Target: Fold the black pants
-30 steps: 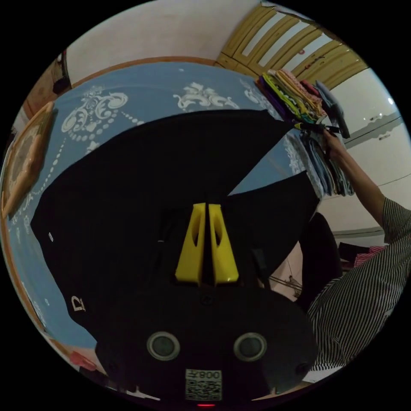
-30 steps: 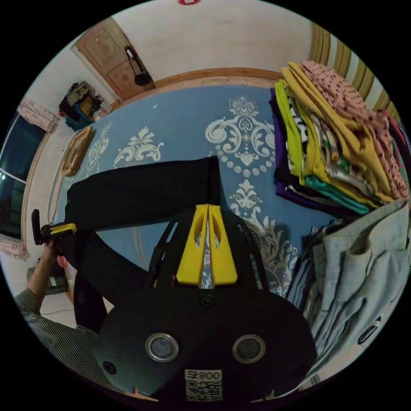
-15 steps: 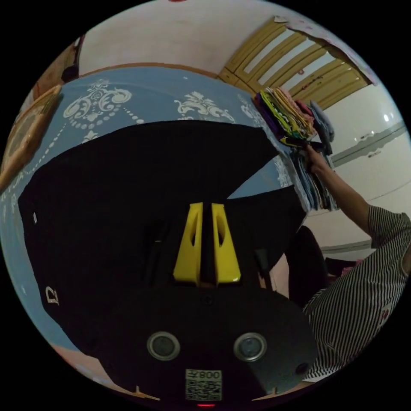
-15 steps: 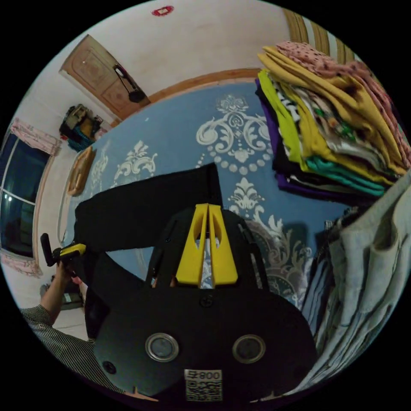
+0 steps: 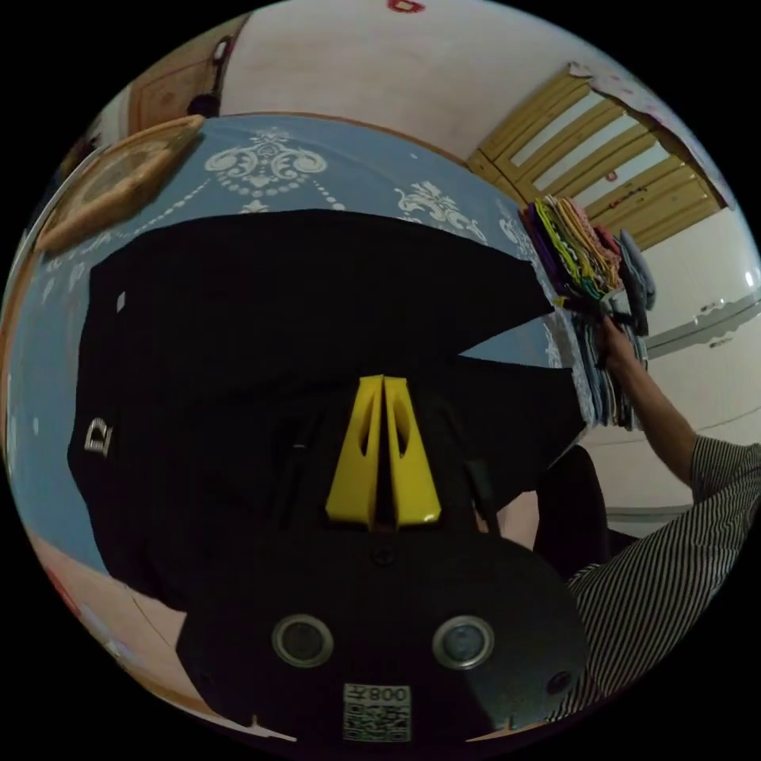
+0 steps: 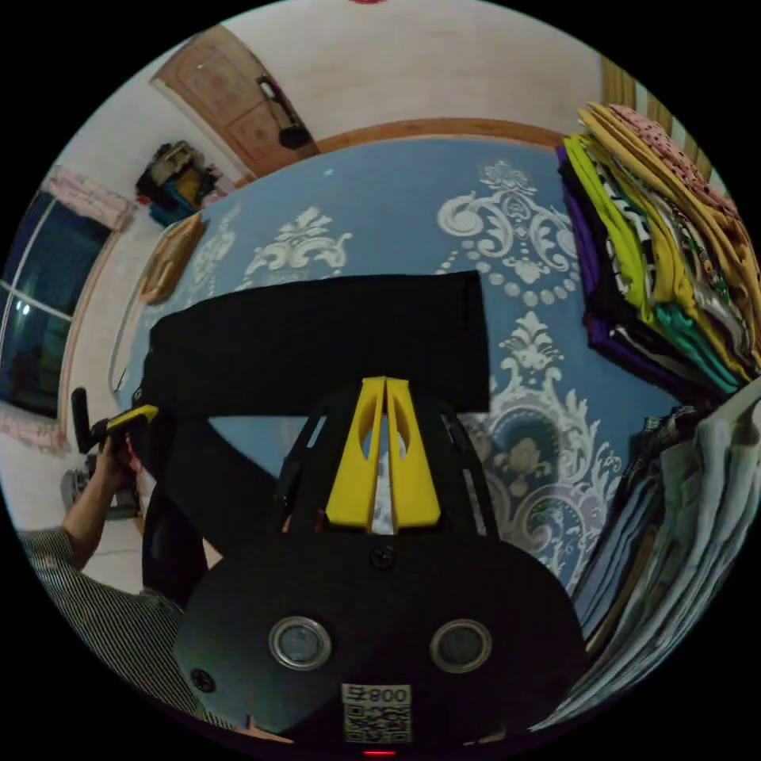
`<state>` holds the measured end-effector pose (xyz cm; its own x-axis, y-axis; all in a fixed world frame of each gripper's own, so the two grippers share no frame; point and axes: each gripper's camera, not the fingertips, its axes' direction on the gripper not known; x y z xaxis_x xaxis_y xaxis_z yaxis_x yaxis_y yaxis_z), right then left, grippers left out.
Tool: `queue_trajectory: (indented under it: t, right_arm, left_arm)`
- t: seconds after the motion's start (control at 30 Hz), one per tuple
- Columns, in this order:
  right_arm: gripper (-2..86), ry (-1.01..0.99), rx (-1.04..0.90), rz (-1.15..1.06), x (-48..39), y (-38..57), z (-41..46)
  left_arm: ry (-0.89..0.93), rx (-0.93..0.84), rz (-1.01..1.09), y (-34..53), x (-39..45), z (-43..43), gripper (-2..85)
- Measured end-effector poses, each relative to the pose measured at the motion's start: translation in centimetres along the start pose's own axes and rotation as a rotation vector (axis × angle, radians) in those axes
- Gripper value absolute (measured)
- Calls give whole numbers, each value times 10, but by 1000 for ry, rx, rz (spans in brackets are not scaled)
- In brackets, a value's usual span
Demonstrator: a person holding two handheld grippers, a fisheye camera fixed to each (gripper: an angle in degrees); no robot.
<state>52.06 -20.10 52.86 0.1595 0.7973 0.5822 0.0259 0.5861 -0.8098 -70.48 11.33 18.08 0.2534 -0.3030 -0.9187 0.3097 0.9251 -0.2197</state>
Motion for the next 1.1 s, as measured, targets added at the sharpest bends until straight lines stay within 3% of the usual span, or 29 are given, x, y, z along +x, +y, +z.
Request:
queue_trajectory:
  t: [0.2,0.3,0.53,0.73,1.1]
  right_arm:
    - [0,-67,-116,-98,-43,75,64]
    - [1,-27,-175,-85,-43,94,100]
    - [0,-32,-108,-105,-58,117,112]
    - [1,74,-288,-171,-77,155,190]
    - [1,251,-290,-205,-77,168,276]
  left_arm:
    - [-118,-75,-196,53,-34,-18,2]
    - [-80,-49,-252,66,-40,-35,1]
    - [-116,65,-252,115,-29,-93,2]
    - [-272,-119,-308,140,-32,-85,2]
    - [-388,-133,-306,154,-4,-111,2]
